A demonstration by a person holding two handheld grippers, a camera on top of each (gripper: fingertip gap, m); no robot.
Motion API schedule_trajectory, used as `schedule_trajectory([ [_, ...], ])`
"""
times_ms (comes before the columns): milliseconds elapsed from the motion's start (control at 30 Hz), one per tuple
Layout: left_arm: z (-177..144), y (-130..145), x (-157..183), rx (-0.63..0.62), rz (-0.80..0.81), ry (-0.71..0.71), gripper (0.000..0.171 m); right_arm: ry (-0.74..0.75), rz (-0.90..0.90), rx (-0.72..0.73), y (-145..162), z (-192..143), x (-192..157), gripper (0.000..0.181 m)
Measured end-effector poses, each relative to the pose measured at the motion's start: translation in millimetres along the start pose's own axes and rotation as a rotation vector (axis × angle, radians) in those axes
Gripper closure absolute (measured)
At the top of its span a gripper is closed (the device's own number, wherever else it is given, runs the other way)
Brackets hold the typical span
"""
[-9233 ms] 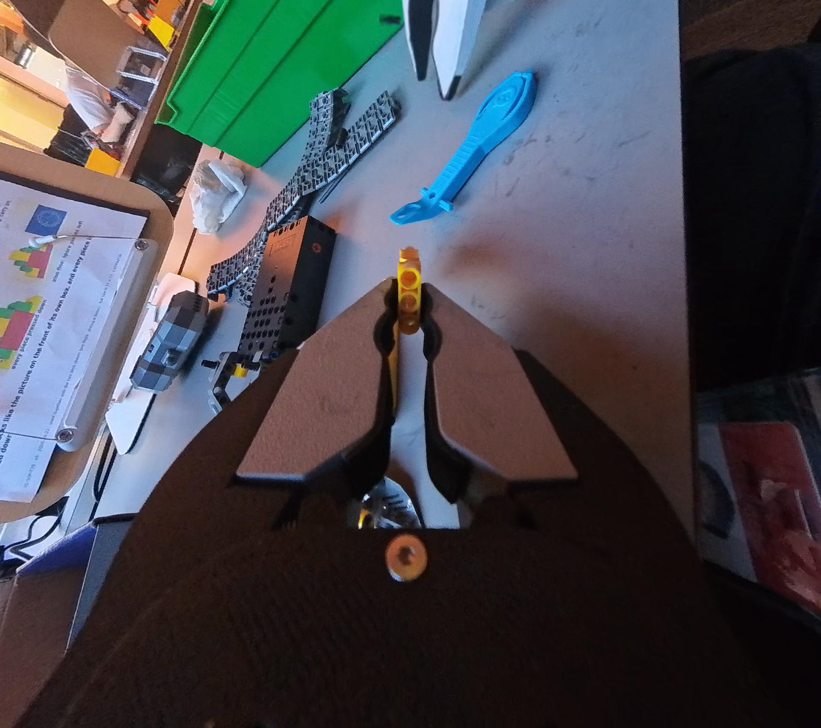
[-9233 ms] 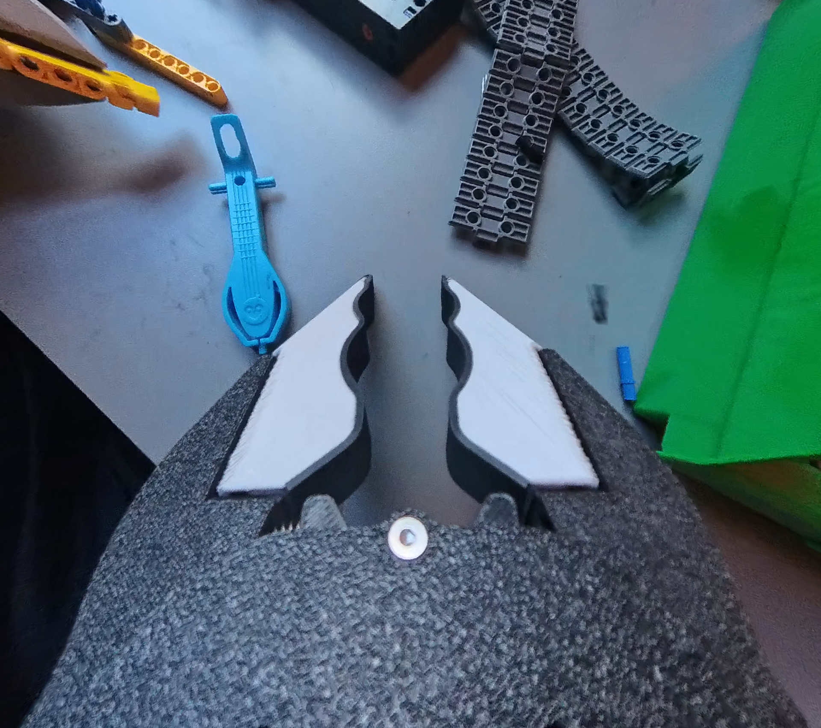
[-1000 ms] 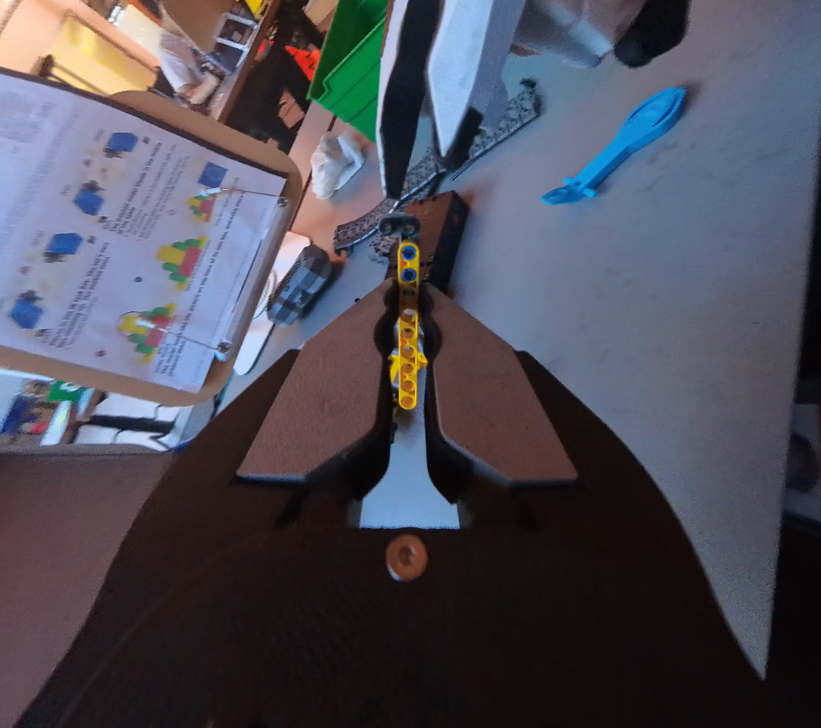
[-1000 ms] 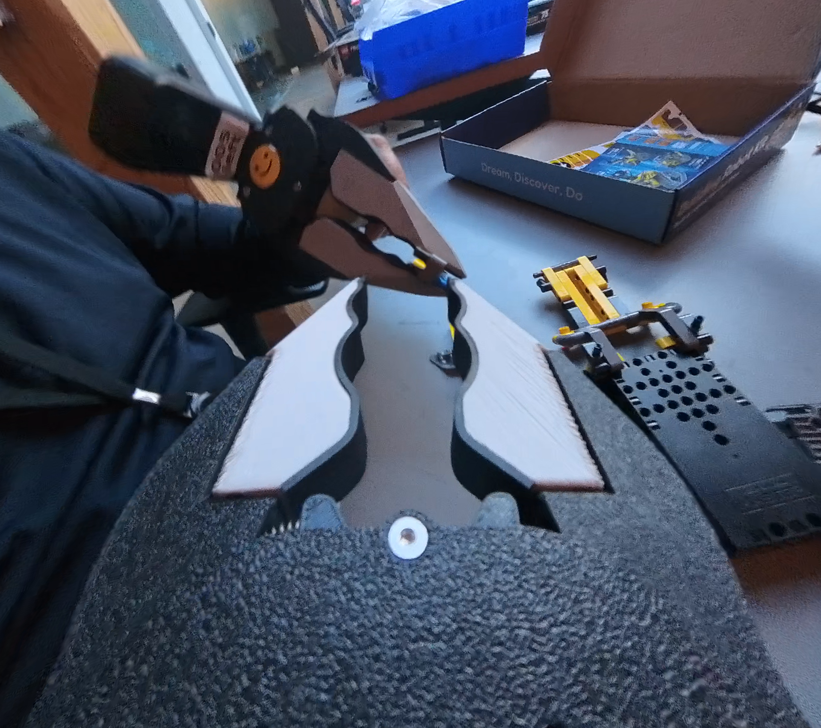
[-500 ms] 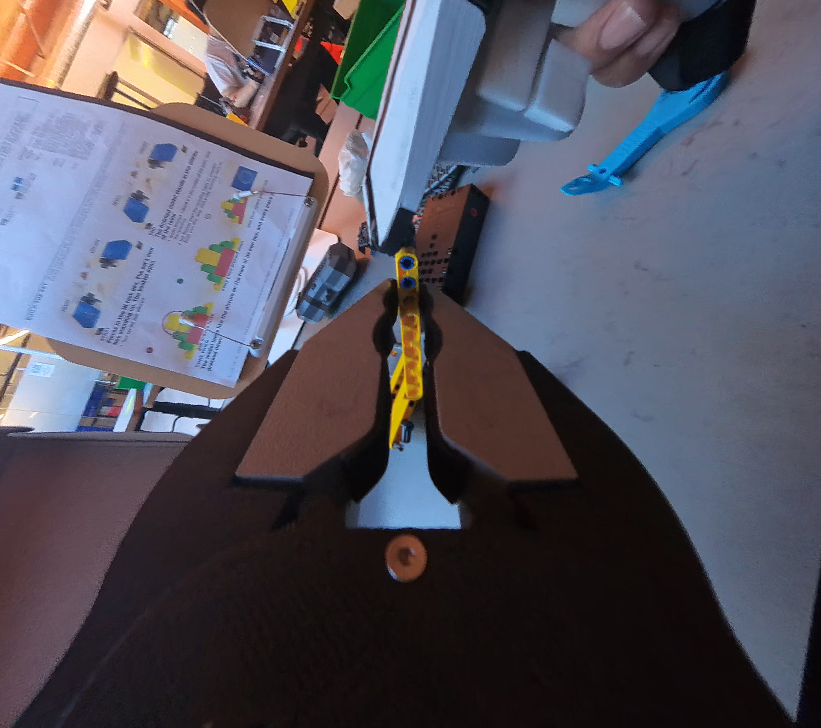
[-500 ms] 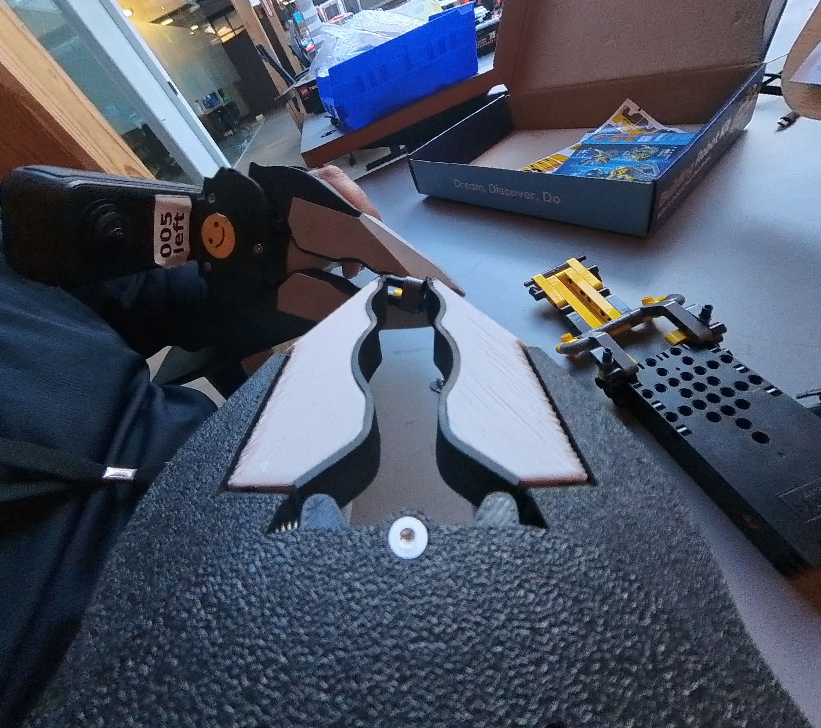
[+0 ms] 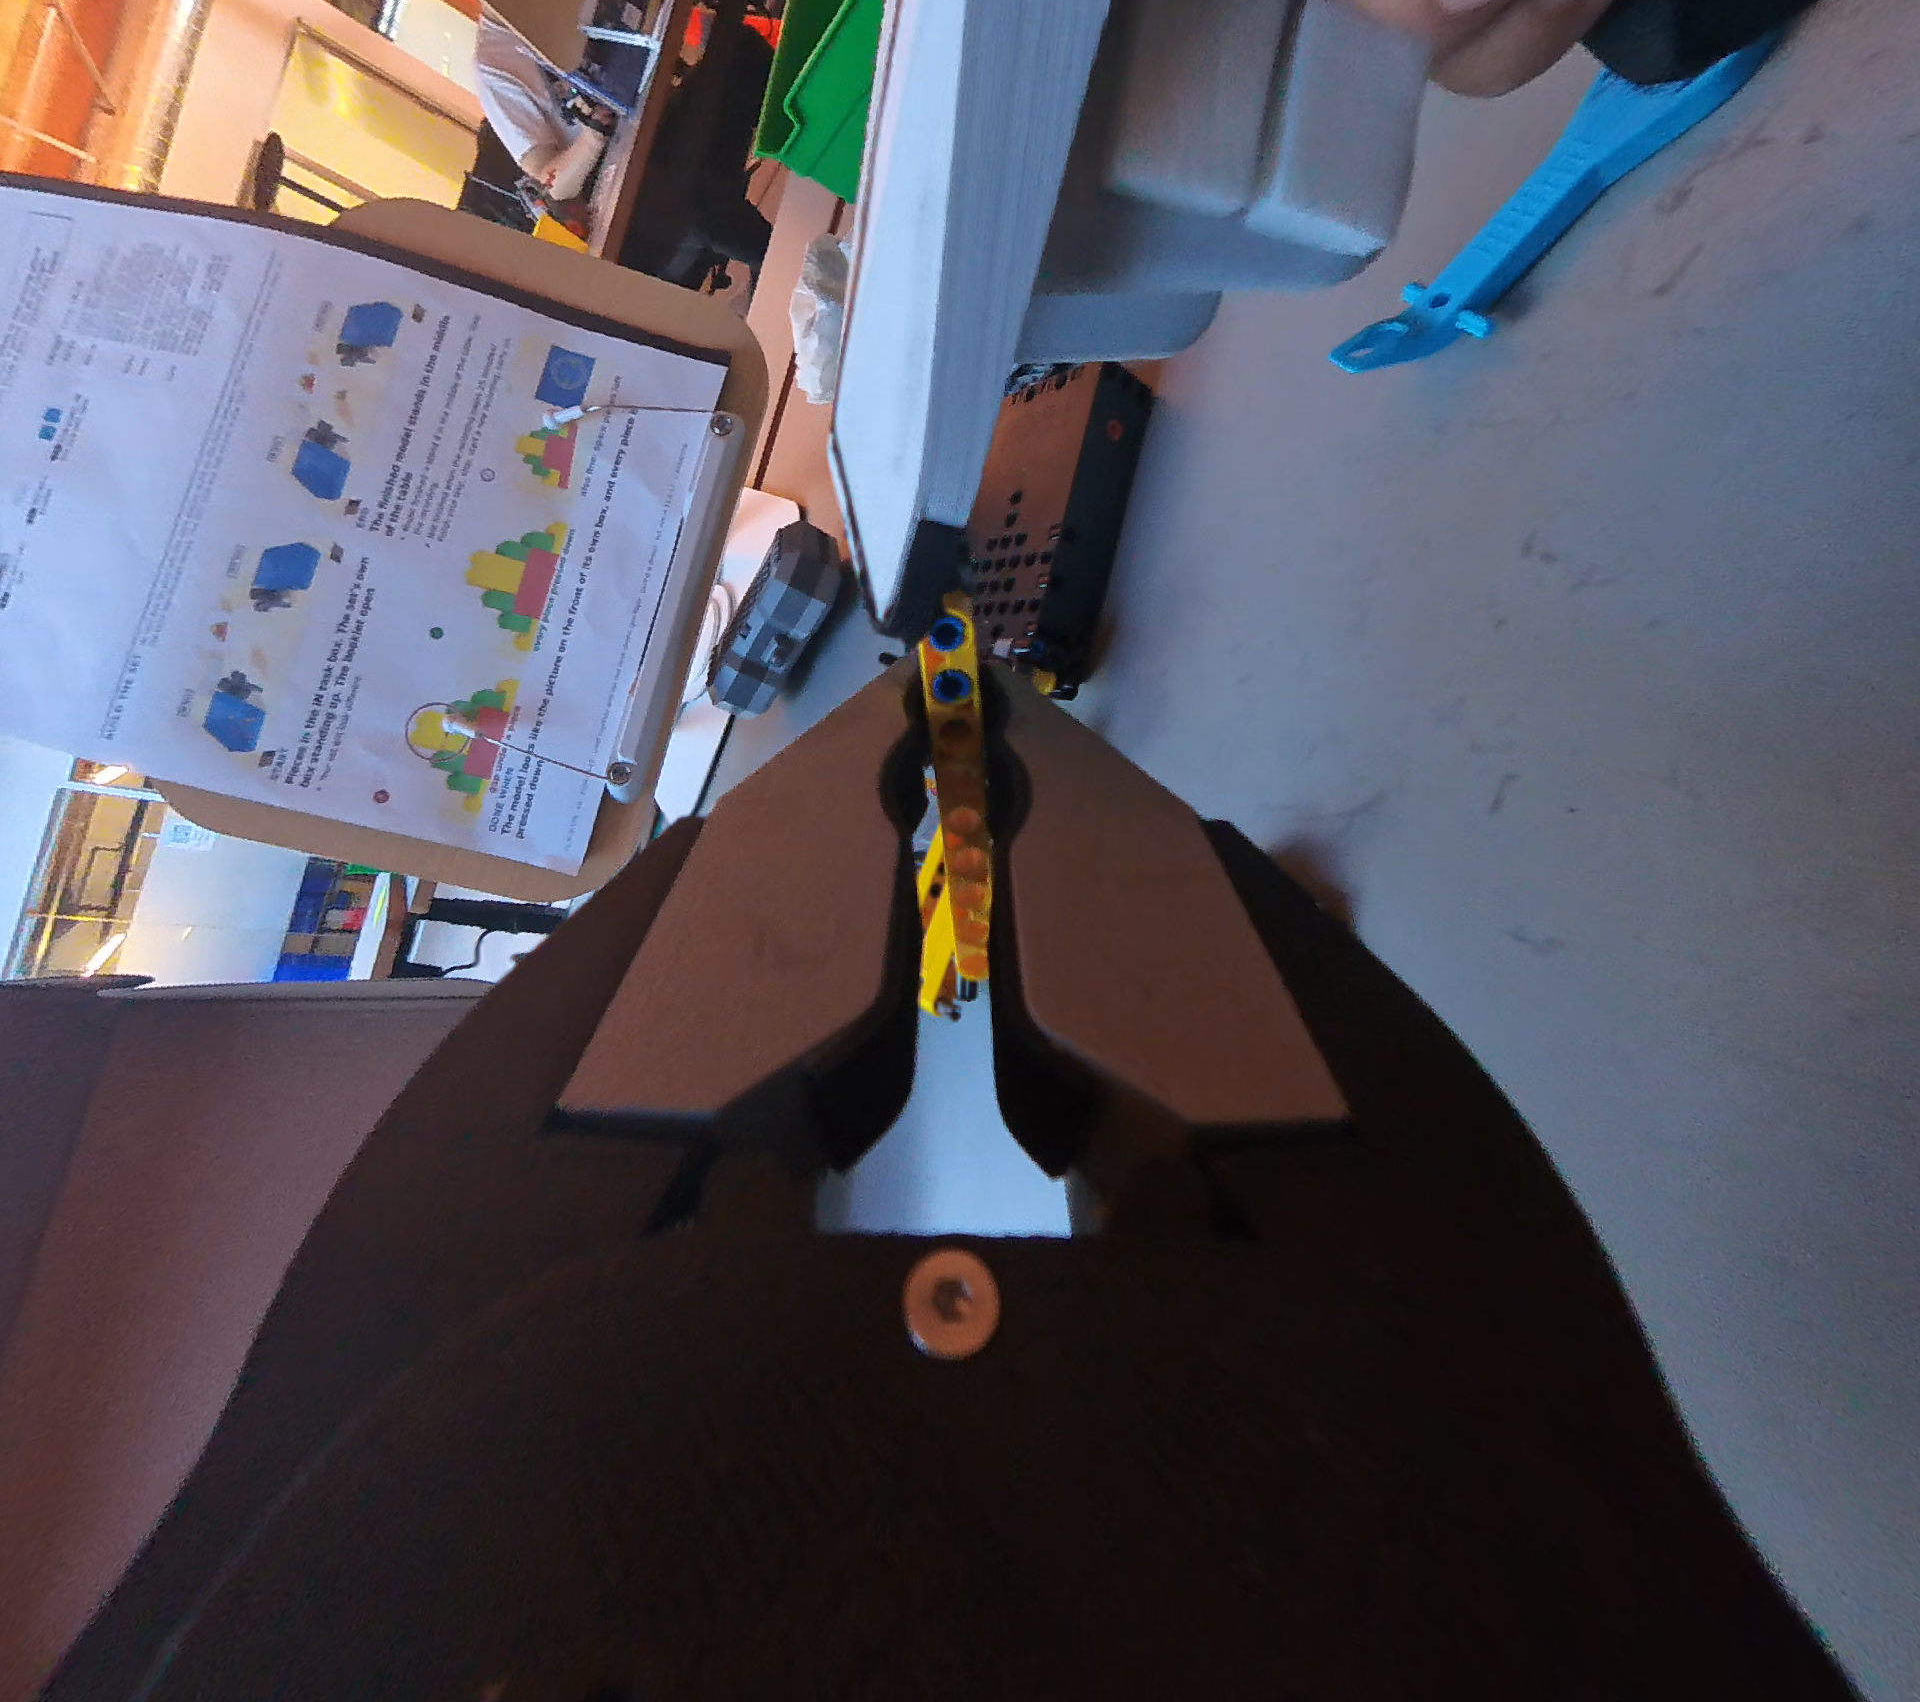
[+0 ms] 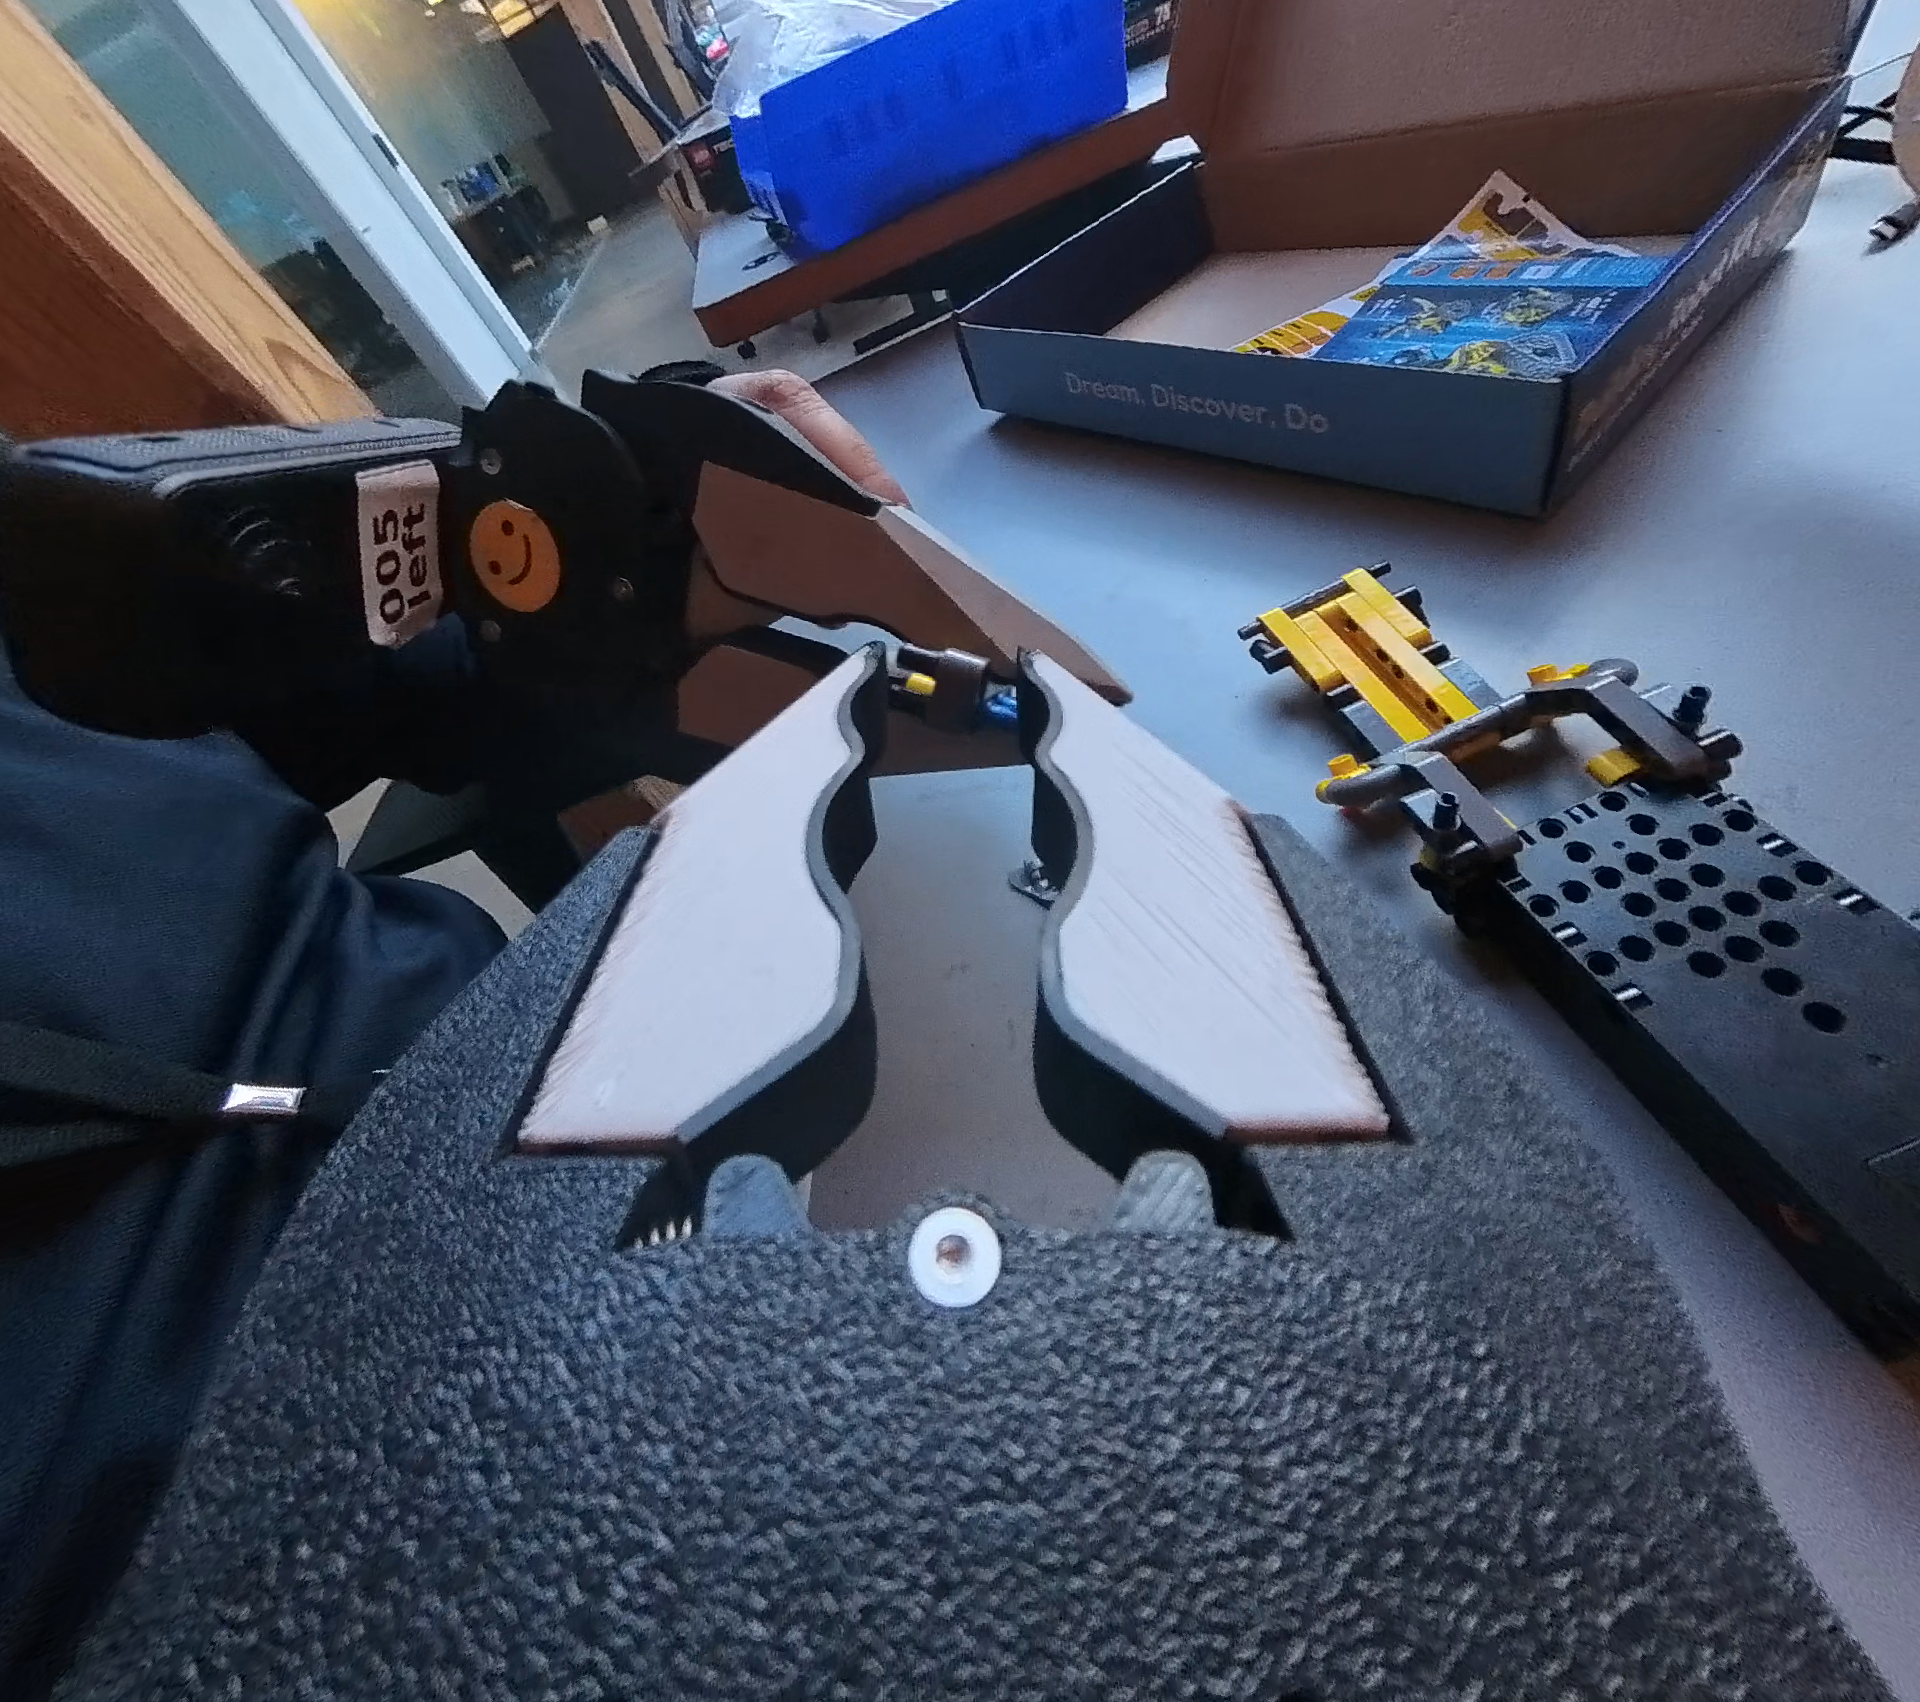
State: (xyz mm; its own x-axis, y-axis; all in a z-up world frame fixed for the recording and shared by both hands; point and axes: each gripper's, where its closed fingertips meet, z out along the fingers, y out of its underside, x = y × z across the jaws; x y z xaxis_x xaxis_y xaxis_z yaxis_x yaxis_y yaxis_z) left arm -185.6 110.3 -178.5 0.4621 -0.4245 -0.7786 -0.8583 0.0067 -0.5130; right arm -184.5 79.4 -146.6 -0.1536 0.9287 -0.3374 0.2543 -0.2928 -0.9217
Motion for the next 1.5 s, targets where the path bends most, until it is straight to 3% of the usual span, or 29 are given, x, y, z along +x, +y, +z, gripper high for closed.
schedule_trajectory([
  [267,-10.4,-7.4,-7.6,0.061,0.007,-0.032,0.168,0.028,-0.069,0.020,-7.1,-6.5,0.7,0.167],
  [367,-18.1,-18.3,-8.5,0.142,-0.051,-0.003,0.169,0.005,-0.048,0.048,-13.3,-11.3,-1.3,0.168],
  [567,-20.7,-19.0,-9.9,0.170,-0.047,-0.001,0.169,0.004,-0.023,0.088,-16.7,-10.1,-2.5,0.171],
  [733,-17.3,-13.8,-12.4,0.161,-0.034,-0.018,0.169,0.103,-0.064,0.112,-18.4,-6.7,4.0,0.170],
  [933,-16.2,-9.0,-15.4,0.143,0.051,-0.092,0.168,0.314,-0.315,0.064,-19.7,-5.1,7.2,0.176],
  [1200,-13.2,-5.3,-23.6,0.068,0.218,-0.223,0.168,0.024,0.118,0.192,-20.3,-6.4,8.1,0.173],
  [1300,-16.6,-8.9,-25.8,0.100,0.226,-0.247,0.168,-0.082,0.236,0.405,-46.9,-35.1,12.6,0.181],
  [1333,-18.6,-12.0,-24.0,0.127,0.242,-0.244,0.168,-0.080,0.239,0.428,-52.2,-44.5,16.8,0.181],
  [1400,-24.7,-22.0,-25.1,0.184,0.278,-0.279,0.168,-0.054,0.174,0.339,-49.2,-48.6,17.8,0.181],
  [1500,-29.9,-33.2,-23.4,0.225,0.312,-0.304,0.168,-0.158,0.020,0.227,-48.4,-47.0,-14.6,0.169],
])
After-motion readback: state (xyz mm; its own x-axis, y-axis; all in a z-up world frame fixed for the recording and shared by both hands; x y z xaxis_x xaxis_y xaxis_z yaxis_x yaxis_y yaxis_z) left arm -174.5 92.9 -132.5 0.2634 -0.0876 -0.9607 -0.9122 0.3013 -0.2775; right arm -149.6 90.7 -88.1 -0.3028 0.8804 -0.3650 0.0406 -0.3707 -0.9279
